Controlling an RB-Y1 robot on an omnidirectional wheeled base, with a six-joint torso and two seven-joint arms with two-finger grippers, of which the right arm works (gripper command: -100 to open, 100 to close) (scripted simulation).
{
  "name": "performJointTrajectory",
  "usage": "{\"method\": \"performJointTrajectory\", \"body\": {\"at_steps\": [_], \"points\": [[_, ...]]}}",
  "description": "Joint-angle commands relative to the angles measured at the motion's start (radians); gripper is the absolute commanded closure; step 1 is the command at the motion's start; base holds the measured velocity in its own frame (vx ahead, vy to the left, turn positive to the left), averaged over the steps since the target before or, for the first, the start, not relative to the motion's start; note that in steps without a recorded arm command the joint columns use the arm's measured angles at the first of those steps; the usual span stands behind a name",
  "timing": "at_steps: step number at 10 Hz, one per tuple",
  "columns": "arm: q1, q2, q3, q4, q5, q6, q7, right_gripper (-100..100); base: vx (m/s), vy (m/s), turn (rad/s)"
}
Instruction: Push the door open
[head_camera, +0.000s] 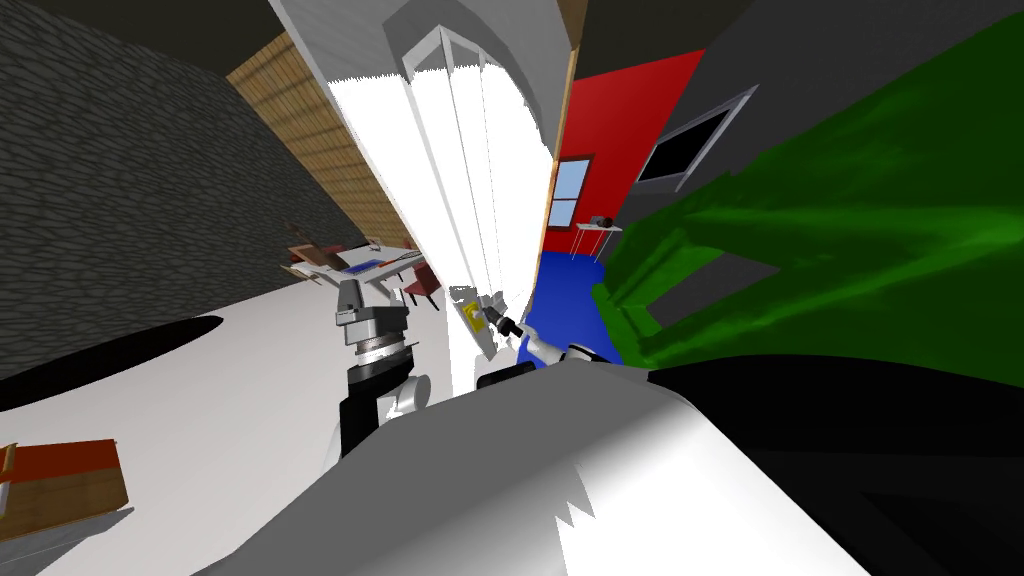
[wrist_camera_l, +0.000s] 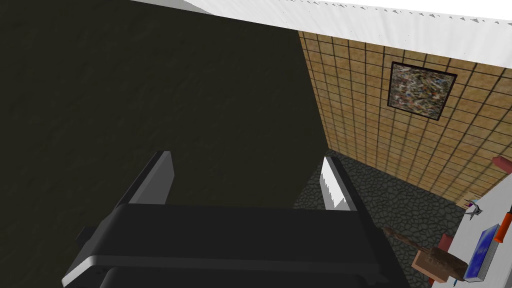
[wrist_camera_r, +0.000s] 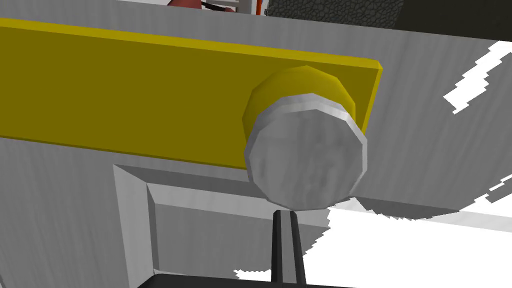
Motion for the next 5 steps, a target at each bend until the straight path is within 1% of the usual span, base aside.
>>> {"method": "performJointTrajectory", "body": {"at_steps": [1,2,3,5], "points": [[-0.002,-0.006,-0.028,0.004,0.001,0.005,0.004,100,0.039,0.086,0.046],[-0.006,-0.006,-0.011,0.009,-0.006,-0.003,-0.008,-100,-0.092,-0.011,-0.026],[-0.006,-0.006,-0.010,0.006,-0.008,-0.002,-0.010,-100,-0.152,-0.090,-0.030],[-0.003,-0.004,-0.002,-0.004,-0.015,0.001,-0.018,-100,-0.203,-0.100,-0.026]]}}
